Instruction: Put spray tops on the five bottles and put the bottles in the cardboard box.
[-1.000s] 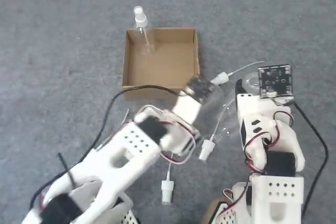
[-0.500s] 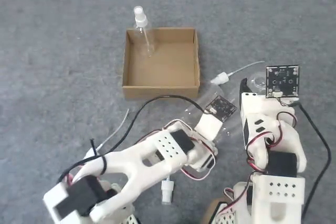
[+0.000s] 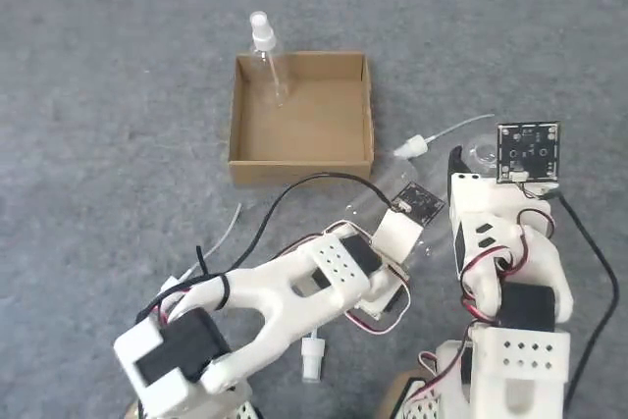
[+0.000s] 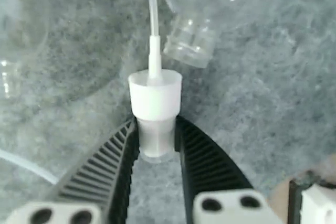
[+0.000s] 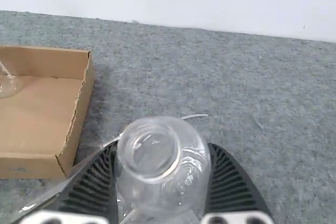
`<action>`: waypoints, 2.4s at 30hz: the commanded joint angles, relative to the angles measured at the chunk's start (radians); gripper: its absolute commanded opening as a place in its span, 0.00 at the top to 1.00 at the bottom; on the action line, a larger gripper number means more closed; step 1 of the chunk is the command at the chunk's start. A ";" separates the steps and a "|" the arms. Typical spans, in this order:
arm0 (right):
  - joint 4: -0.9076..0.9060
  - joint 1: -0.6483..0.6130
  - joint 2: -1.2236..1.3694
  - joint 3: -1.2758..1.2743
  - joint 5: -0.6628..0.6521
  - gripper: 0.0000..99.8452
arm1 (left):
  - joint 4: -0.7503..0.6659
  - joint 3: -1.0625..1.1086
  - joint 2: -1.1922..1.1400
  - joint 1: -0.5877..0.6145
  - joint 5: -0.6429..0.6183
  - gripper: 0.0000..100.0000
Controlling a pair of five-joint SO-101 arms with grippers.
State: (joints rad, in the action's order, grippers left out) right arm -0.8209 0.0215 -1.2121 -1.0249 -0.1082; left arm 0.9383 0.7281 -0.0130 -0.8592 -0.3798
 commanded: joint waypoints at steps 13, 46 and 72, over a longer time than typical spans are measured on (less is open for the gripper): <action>0.028 0.007 -0.033 0.061 0.009 0.99 | 0.396 -0.070 0.210 0.213 0.353 0.99; 0.111 -0.045 -0.033 -0.005 0.008 0.99 | 0.523 -0.277 0.252 1.106 1.944 0.98; 0.099 -0.234 -0.033 -0.044 0.000 0.99 | 0.425 -0.424 0.112 1.188 1.066 0.80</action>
State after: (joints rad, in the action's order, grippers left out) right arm -0.7365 -0.1841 -1.2167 -1.0771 -0.1082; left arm 1.3786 0.3598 0.0852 0.3253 0.9260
